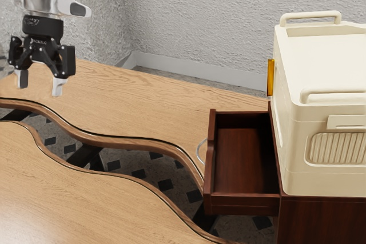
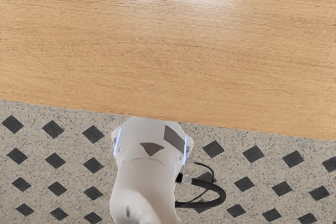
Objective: Push the drawer handle with one arm to close the drawer
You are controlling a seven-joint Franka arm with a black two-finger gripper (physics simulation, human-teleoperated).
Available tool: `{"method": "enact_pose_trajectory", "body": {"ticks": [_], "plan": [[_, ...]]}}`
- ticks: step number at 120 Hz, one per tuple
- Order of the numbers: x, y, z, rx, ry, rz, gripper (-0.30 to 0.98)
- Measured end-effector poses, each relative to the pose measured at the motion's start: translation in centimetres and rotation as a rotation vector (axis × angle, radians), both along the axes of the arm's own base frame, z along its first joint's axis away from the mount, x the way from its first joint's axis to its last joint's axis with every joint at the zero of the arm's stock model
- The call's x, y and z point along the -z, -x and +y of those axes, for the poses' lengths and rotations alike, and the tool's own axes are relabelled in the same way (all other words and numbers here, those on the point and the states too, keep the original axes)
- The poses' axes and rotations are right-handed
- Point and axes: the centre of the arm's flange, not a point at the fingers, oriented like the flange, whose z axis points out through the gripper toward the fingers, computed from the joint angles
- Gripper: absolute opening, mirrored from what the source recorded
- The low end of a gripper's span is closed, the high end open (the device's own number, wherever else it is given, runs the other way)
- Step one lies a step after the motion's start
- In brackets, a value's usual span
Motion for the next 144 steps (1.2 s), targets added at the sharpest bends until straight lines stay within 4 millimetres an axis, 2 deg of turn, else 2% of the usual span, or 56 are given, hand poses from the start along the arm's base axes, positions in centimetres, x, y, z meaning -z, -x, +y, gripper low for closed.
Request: {"method": "enact_pose_trajectory", "body": {"ticks": [10, 17, 27, 33, 44, 49, 57, 62, 69, 78, 85, 89, 113, 128, 134, 144], "plan": [[0.2, -3.2, 0.5, -0.062, -0.010, -0.119, 0.69], [-0.2, -4.2, -0.7, -0.073, -0.017, -0.186, 0.69], [-1.0, -5.2, 0.0, -0.128, -0.025, -0.256, 0.69], [-1.6, -5.4, -1.6, -0.109, -0.008, -0.288, 0.69], [-1.7, -5.2, -6.1, -0.031, 0.041, -0.310, 0.69], [-0.2, -4.5, -8.2, 0.004, 0.039, -0.298, 0.68], [4.0, -2.7, -12.4, 0.092, 0.018, -0.266, 0.62], [6.8, -0.5, -13.1, 0.135, 0.011, -0.237, 0.50], [12.3, 0.6, -12.9, 0.179, -0.003, -0.180, 0.34], [18.1, -0.2, -13.1, 0.260, -0.030, -0.175, 0.18], [21.9, -1.5, -13.7, 0.347, -0.036, -0.200, 0.10], [23.4, -2.2, -14.3, 0.404, -0.027, -0.228, 0.06], [25.9, -4.3, -17.1, 0.774, 0.055, -0.467, -0.05], [25.6, -4.8, -20.0, 1.013, 0.113, -0.593, -0.08], [25.4, -5.4, -19.8, 1.073, 0.121, -0.632, -0.08], [25.8, -6.6, -18.2, 1.142, 0.117, -0.670, -0.09]]}}
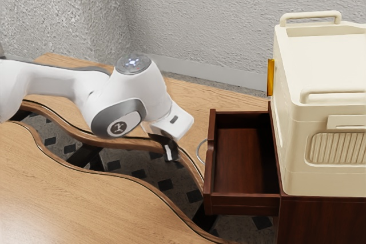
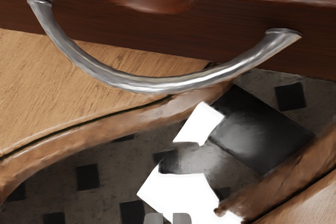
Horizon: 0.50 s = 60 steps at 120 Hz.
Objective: Push the drawer handle with one arm to close the drawer
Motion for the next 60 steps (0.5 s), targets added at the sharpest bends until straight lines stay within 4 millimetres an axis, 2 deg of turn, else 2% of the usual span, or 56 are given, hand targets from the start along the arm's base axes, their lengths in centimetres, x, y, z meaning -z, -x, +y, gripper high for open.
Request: {"method": "enact_pose_trajectory", "body": {"ticks": [11, 33, 60], "plan": [[0.0, -0.8, 0.7, 0.076, -0.008, -0.042, -0.09], [-0.4, -0.5, -0.5, 0.248, -0.024, -0.098, -0.10], [0.5, -0.5, 0.5, 0.314, -0.013, -0.105, -0.10]]}}
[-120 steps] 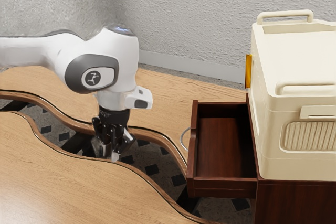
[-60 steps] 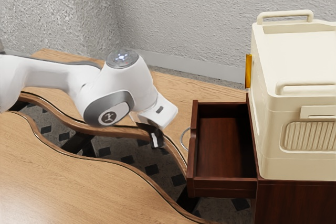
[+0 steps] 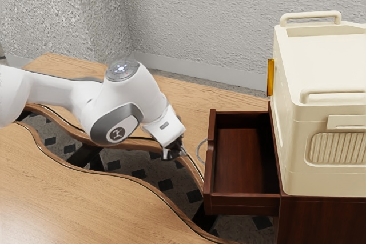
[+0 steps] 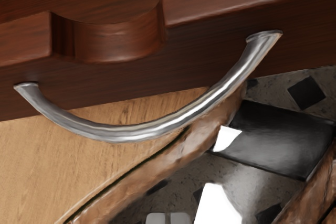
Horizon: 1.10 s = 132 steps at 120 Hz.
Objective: Push the drawer handle with one arm to close the drawer
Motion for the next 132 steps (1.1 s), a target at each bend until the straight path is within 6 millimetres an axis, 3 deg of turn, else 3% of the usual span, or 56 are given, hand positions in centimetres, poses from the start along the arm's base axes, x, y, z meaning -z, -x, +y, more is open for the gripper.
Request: {"method": "enact_pose_trajectory", "body": {"ticks": [29, 75, 100, 132], "plan": [[0.8, 0.3, -1.1, 0.036, 0.003, 0.006, -0.10], [0.7, -2.4, -3.2, 0.057, 0.000, -0.021, -0.10], [0.9, -3.2, -7.2, 0.110, -0.003, -0.037, -0.10], [1.3, -5.3, -10.7, 0.141, -0.005, -0.060, -0.10]]}}
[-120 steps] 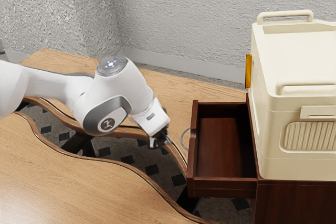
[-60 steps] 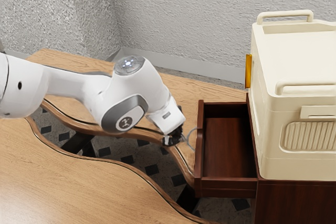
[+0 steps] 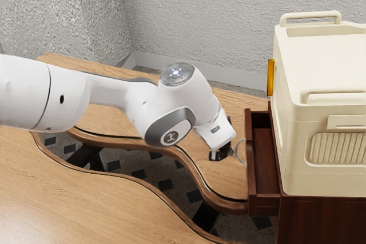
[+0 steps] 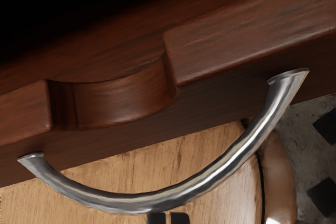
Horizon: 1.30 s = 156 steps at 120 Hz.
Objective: Push the drawer handle with one arm to close the drawer
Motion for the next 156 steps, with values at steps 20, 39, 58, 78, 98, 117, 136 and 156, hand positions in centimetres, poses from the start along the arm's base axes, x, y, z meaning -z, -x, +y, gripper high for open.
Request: {"method": "enact_pose_trajectory", "body": {"ticks": [20, 39, 58, 78, 98, 117, 136, 156], "plan": [[0.1, -1.3, -2.1, 0.016, 0.003, -0.015, -0.10], [0.3, -2.0, -3.7, 0.030, 0.008, -0.021, -0.10], [0.1, -2.5, -4.8, 0.040, 0.015, -0.032, -0.10], [0.7, -2.3, -2.8, -0.016, 0.044, 0.011, -0.10], [-14.2, -1.4, 13.1, -0.376, 0.205, 0.020, 0.16], [-25.8, 1.5, 44.1, -1.092, 0.272, 0.088, 0.44], [-23.2, 4.9, 44.6, -1.302, 0.253, 0.314, 0.57], [-19.9, 6.1, 43.8, -1.450, 0.226, 0.464, 0.63]]}}
